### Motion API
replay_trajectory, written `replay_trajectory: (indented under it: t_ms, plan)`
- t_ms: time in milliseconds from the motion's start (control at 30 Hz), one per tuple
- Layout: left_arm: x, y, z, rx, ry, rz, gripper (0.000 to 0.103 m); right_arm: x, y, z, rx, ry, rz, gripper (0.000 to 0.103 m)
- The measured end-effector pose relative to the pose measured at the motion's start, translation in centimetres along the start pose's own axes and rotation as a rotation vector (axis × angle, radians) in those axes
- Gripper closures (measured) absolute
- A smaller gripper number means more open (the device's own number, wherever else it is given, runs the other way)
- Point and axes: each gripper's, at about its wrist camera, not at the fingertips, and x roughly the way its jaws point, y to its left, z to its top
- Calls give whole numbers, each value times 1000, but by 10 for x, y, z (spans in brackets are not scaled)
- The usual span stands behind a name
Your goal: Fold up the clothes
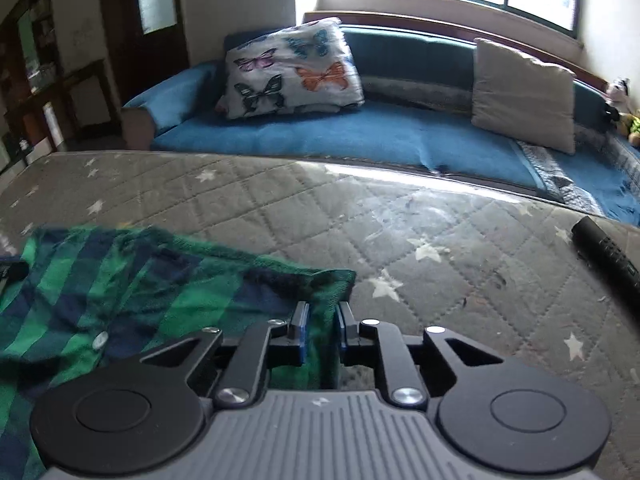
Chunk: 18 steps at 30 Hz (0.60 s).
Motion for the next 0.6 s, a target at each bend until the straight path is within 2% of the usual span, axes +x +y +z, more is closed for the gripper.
replay_trajectory:
  t_ms: [33, 233, 367, 600]
  plan:
    - [-4, -2, 0, 3, -3, -2, 77, -6, 4, -2, -18, 9, 9, 88]
    - [-44, -23, -13, 89, -32, -62, 62, -39, 30, -17, -125, 63, 66, 83]
    - [-71, -46, -34, 163, -24, -113, 59, -59, 49, -29, -200, 107, 105, 80]
    - [-109, -82, -84, 242, 14, -221, 55, -75, 85, -77, -295, 162, 146, 77]
